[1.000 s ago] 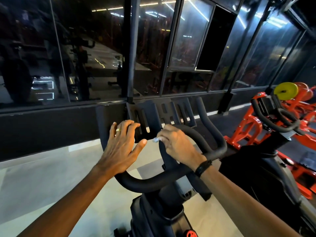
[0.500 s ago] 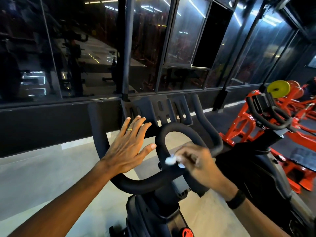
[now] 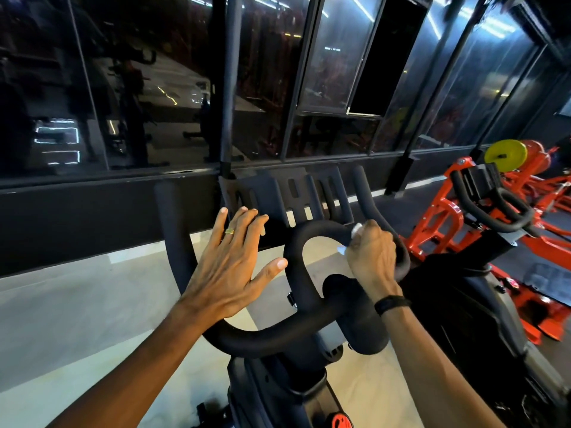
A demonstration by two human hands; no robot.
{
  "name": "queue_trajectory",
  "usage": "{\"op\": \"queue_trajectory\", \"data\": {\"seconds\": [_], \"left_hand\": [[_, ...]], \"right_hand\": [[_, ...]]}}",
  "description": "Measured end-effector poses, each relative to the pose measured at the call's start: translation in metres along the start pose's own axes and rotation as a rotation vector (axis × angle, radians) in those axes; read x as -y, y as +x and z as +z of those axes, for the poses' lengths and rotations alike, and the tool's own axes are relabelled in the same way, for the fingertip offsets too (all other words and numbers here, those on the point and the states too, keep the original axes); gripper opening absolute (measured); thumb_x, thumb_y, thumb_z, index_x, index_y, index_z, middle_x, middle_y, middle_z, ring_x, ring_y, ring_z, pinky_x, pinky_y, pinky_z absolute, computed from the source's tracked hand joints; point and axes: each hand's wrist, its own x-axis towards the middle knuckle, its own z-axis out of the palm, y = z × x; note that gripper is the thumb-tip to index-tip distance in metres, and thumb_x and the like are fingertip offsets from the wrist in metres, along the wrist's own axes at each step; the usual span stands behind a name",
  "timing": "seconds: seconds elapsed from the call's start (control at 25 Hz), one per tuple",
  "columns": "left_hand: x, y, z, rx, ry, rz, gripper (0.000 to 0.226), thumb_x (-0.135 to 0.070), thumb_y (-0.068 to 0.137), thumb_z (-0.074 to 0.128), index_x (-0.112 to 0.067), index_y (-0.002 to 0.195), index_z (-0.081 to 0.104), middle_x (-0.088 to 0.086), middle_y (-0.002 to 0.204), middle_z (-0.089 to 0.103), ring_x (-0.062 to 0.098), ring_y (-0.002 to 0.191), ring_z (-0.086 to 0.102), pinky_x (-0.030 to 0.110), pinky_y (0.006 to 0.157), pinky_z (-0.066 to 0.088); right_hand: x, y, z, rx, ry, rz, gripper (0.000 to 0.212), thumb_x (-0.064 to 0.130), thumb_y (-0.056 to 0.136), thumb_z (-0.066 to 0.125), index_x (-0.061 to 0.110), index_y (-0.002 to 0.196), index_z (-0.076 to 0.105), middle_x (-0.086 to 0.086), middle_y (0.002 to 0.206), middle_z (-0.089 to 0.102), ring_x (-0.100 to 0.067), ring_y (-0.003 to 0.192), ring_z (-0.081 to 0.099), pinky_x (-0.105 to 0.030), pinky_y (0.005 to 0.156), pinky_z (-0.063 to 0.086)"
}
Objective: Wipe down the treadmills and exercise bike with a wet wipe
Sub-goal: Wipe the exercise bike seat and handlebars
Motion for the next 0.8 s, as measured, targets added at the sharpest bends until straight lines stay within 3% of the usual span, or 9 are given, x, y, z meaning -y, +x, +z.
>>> {"op": "queue_trajectory", "data": {"seconds": [0.12,0.16,0.24,0.48,0.64,0.8], "left_hand": [[-0.001,0.001,-0.001,0.008,-0.003,-0.022,0.088,-0.074,0.097,0.012,-0.007,0.150,0.034,0.016,0.153,0.040,0.029,0.148,0.030,0.049,0.125,0.004],[-0.001,0.001,0.000,0.010,-0.008,-0.027,0.090,-0.075,0.096,0.011,-0.007,0.150,0.034,0.016,0.153,0.040,0.029,0.149,0.030,0.050,0.125,0.004],[-0.001,0.003,0.000,0.027,0.001,-0.020,0.091,-0.075,0.096,0.009,-0.007,0.151,0.033,0.017,0.154,0.038,0.029,0.149,0.029,0.052,0.125,0.005],[-0.001,0.003,0.000,0.067,0.010,0.018,0.091,-0.075,0.096,0.010,-0.005,0.151,0.033,0.017,0.153,0.040,0.029,0.148,0.030,0.053,0.125,0.008],[-0.002,0.000,-0.002,0.078,-0.009,0.061,0.088,-0.074,0.097,0.014,-0.006,0.150,0.033,0.015,0.153,0.040,0.027,0.148,0.031,0.051,0.125,0.007],[-0.005,-0.002,-0.005,0.061,-0.062,0.123,0.085,-0.072,0.099,0.018,-0.006,0.149,0.035,0.013,0.152,0.042,0.024,0.147,0.032,0.047,0.126,0.004]], "right_hand": [[0.018,0.008,0.008,-0.002,0.181,-0.105,0.012,-0.007,0.086,0.063,0.000,0.094,0.059,-0.008,0.082,0.064,-0.020,0.072,0.060,-0.019,0.065,0.040],[0.020,0.009,0.010,-0.001,0.229,-0.156,0.018,-0.013,0.083,0.061,0.005,0.085,0.056,-0.003,0.076,0.060,-0.012,0.065,0.054,-0.011,0.061,0.035],[0.021,0.007,0.012,0.049,0.308,-0.295,0.031,-0.017,0.083,0.060,0.012,0.078,0.051,0.002,0.069,0.054,-0.003,0.057,0.052,-0.007,0.057,0.039],[0.010,-0.018,0.013,0.293,0.546,-0.576,0.002,0.007,0.098,0.063,0.005,0.098,0.064,0.009,0.073,0.061,-0.006,0.065,0.062,-0.027,0.062,0.053],[-0.003,-0.035,-0.009,0.428,0.449,-0.714,0.006,0.015,0.098,0.064,0.009,0.098,0.068,0.001,0.083,0.066,-0.013,0.078,0.062,-0.035,0.072,0.052],[-0.021,-0.062,-0.023,0.408,0.213,-0.816,0.018,0.034,0.101,0.055,0.020,0.097,0.067,0.007,0.098,0.055,-0.012,0.097,0.049,-0.030,0.086,0.041]]}}
